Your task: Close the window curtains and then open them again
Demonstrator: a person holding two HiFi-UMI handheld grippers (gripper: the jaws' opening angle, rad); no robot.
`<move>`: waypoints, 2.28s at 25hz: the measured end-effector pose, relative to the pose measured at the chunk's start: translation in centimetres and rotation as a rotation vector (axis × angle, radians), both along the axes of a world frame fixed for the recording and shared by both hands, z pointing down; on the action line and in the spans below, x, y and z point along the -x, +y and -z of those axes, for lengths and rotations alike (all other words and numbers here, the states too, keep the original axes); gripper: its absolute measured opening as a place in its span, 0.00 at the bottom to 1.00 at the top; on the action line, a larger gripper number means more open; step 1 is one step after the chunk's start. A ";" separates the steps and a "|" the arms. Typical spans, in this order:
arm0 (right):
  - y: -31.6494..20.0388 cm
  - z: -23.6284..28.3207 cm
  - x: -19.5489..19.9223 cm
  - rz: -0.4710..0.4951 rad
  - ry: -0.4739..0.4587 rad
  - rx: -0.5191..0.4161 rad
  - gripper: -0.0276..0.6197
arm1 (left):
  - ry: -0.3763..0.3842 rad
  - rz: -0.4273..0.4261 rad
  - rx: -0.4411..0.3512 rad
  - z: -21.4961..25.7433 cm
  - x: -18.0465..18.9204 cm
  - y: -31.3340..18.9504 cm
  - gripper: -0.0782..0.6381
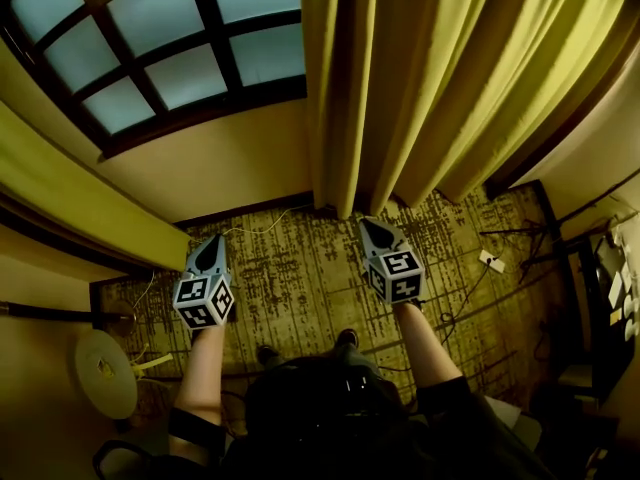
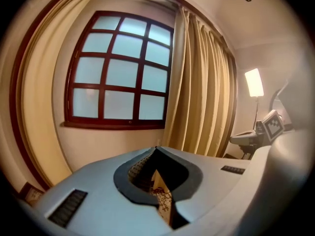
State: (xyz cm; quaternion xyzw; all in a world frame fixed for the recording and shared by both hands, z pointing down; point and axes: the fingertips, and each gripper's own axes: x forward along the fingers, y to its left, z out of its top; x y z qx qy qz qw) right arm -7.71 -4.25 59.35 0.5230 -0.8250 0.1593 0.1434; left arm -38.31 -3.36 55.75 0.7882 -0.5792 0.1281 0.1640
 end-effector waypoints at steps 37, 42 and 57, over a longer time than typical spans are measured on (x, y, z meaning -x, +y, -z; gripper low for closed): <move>2.9 -0.3 39.6 0.651 -0.070 0.055 0.05 | 0.016 0.592 0.014 -0.2 30.3 16.0 0.12; 4.9 -0.5 46.3 0.712 -0.057 0.054 0.05 | 0.028 0.630 -0.002 -0.3 35.8 17.8 0.12; 5.4 2.3 58.0 0.691 -0.022 -0.007 0.05 | 0.068 0.517 -0.029 0.5 44.7 14.3 0.12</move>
